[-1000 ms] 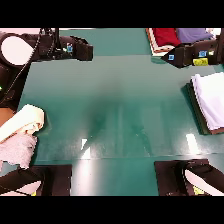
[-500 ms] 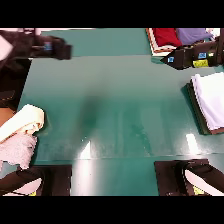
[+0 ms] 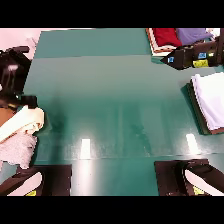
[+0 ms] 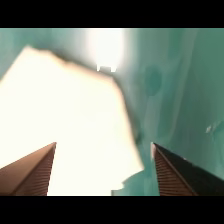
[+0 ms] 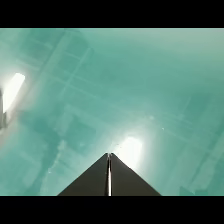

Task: Fold the shirts.

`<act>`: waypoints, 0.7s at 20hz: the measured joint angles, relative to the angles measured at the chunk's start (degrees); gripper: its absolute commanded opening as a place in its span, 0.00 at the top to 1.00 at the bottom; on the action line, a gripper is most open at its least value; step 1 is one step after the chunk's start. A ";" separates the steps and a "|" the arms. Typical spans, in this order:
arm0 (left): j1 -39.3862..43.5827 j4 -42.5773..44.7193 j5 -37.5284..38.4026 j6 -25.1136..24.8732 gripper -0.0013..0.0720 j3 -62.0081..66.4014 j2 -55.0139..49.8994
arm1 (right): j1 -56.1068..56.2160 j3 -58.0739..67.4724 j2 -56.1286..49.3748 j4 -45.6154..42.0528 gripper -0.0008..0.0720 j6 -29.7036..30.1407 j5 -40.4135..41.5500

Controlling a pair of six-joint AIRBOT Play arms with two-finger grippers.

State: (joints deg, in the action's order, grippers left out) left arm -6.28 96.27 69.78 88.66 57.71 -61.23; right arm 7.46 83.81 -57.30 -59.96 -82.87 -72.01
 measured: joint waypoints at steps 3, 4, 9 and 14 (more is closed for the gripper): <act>-2.25 1.20 -2.89 0.81 0.02 -6.93 0.07 | 0.00 0.00 0.00 0.00 0.96 0.00 0.00; -2.62 1.42 -3.85 0.96 0.02 -8.24 0.09 | 0.00 0.00 0.00 -0.02 0.96 0.00 0.02; -3.43 2.34 -5.62 1.68 0.94 -11.15 0.13 | 0.00 0.00 0.00 -0.02 0.96 0.00 0.07; -3.10 2.89 -4.17 1.90 0.95 -5.73 3.54 | 0.00 0.07 1.03 0.50 0.96 0.00 2.56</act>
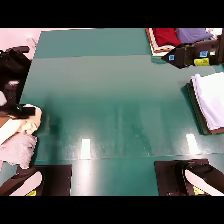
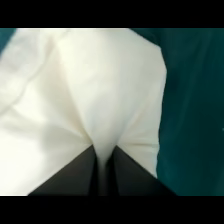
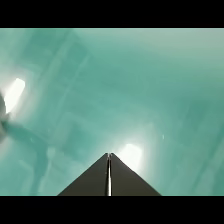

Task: Fold the shirts.

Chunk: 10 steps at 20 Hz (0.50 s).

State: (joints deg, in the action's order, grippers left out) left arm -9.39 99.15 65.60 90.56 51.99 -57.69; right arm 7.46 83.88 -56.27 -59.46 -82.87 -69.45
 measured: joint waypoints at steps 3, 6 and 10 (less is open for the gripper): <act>3.91 -0.24 0.70 0.00 0.95 11.30 5.33 | 0.00 0.04 2.23 0.85 0.96 0.00 4.24; 12.85 -0.72 1.68 -0.33 0.95 25.62 8.48 | -0.07 0.07 4.42 1.18 0.96 -0.04 9.05; 28.72 -1.27 -0.31 -2.34 0.95 36.87 7.93 | -0.11 0.09 5.81 1.36 0.96 -0.39 12.66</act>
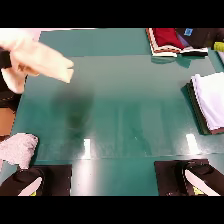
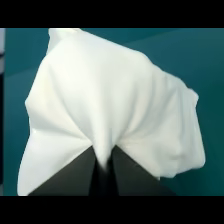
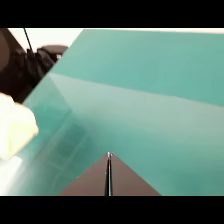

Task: Fold the shirts.

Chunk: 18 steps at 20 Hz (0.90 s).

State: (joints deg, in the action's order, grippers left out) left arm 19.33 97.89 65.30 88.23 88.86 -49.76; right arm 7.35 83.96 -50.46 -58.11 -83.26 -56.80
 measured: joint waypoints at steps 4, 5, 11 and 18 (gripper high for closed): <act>14.67 -0.87 -1.16 -3.02 0.94 3.30 -8.74 | -0.02 -0.02 0.39 0.07 0.96 -0.15 1.38; 17.66 -2.05 -1.25 -4.20 0.94 3.69 -11.82 | -0.04 -0.02 0.44 0.02 0.96 -0.17 1.75; 25.51 -13.18 -3.48 -10.10 0.17 4.46 -28.00 | -0.13 -0.02 0.50 -0.07 0.96 -0.26 2.60; 8.68 -20.52 -4.81 -3.54 0.17 1.36 -33.73 | -0.11 0.00 0.50 -0.33 0.96 -0.28 2.64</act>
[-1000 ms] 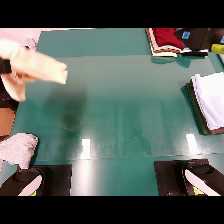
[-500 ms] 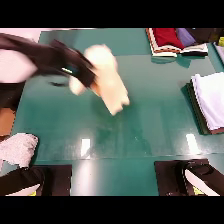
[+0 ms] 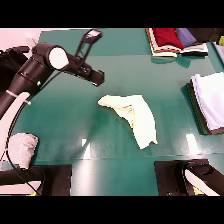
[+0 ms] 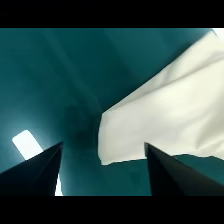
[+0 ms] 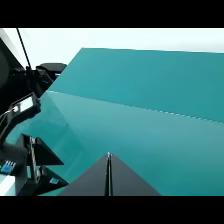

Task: Fold the shirts.

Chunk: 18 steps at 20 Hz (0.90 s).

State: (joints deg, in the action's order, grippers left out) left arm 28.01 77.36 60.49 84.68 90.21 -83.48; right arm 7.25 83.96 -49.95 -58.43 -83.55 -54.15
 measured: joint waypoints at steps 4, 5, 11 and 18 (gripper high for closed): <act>-5.20 -11.04 -0.02 -0.37 0.16 -5.90 -5.35 | 0.00 -0.02 0.02 -0.02 0.96 0.00 0.00; -5.40 -13.51 0.02 -0.98 0.17 -7.02 -6.97 | 0.00 -0.02 0.02 -0.02 0.96 0.00 -0.02; -3.58 -21.59 -1.75 -2.91 0.94 -9.29 -12.92 | -0.42 -0.55 -0.35 -1.20 0.96 0.00 -4.52; -4.07 -22.25 -0.83 -4.00 0.94 -5.70 -13.44 | -11.78 -19.19 -1.03 -2.80 0.21 -1.22 -19.12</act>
State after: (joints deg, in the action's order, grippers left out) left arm 23.94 55.11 59.66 80.68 84.51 -96.92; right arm -4.54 64.77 -50.98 -61.23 -84.77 -73.28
